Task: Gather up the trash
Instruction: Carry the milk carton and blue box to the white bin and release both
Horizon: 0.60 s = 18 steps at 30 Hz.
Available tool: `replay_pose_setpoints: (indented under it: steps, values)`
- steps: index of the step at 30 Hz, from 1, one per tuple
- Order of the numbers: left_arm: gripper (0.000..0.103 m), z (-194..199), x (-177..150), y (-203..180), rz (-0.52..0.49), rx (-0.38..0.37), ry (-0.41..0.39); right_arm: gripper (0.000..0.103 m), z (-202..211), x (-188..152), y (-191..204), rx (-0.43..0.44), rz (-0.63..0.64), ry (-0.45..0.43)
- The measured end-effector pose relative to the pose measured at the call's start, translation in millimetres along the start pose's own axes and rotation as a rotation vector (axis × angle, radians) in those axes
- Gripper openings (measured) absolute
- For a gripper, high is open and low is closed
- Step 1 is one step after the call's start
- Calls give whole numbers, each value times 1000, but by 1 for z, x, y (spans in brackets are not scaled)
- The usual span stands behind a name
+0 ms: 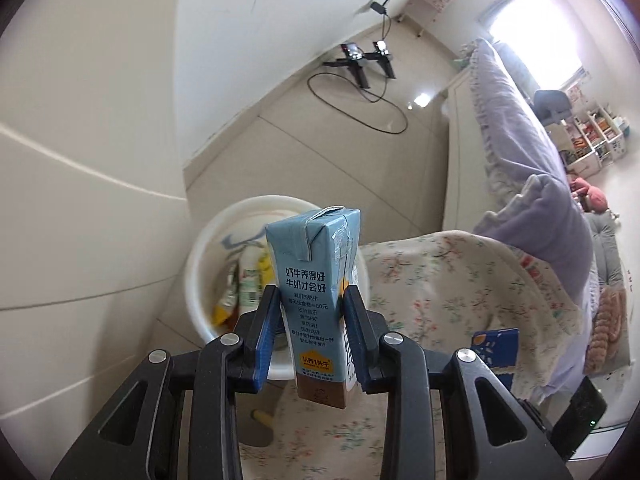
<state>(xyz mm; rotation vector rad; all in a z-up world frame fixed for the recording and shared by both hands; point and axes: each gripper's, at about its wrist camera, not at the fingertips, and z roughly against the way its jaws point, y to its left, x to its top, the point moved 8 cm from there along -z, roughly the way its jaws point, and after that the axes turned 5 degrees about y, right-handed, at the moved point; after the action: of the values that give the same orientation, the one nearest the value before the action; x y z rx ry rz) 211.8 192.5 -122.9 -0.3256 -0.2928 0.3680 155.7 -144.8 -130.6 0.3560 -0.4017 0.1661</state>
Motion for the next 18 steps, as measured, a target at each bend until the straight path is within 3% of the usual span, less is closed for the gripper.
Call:
replay_pose_setpoints:
  steps: [3,12,18]
  values:
    - [35,-14,2,11,-17,71,21,23,-11,4,21,19,28,6]
    - [35,-46,10,26,-32,169,70,23,-51,19,99,121,81,34]
    - [39,-63,11,42,40,129,141,24,-97,38,160,177,97,32]
